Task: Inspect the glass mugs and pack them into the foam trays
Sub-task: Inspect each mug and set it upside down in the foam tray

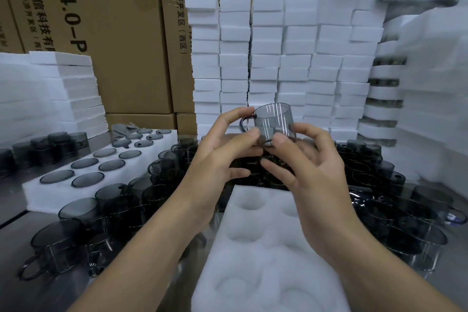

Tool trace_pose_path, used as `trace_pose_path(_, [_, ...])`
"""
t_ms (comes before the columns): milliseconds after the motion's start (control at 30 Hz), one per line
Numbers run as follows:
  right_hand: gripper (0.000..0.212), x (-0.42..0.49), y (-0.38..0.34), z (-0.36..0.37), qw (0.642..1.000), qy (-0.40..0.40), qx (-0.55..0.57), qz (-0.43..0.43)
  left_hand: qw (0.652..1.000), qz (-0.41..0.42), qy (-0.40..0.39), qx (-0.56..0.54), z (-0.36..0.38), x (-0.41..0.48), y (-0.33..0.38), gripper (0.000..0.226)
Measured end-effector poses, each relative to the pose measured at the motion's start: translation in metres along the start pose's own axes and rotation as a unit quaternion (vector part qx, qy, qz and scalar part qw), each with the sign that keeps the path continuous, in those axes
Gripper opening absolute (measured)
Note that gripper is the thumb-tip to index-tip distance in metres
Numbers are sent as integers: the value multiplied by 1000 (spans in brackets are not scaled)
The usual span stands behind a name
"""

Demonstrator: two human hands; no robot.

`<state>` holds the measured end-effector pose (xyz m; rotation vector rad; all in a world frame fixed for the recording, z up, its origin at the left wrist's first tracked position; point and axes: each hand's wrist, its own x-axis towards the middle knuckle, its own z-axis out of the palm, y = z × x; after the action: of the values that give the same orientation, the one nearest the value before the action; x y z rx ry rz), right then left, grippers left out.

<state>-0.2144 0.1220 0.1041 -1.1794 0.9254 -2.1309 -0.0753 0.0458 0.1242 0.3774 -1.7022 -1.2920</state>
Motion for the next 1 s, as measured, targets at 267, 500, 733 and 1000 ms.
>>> trace_pose_path(267, [37, 3, -5, 0, 950, -108, 231, 181, 987, 112, 58, 95, -1, 1, -13, 60])
trace_pose_path(500, [32, 1, 5, -1, 979, -63, 79, 177, 971, 140, 96, 166, -2, 0, -12, 53])
trace_pose_path(733, [24, 2, 4, -1, 980, -92, 84, 157, 964, 154, 95, 193, 3, 0, -16, 61])
trace_pose_path(1000, [30, 3, 0, -1, 971, -97, 102, 194, 959, 167, 110, 199, -4, 3, -18, 52])
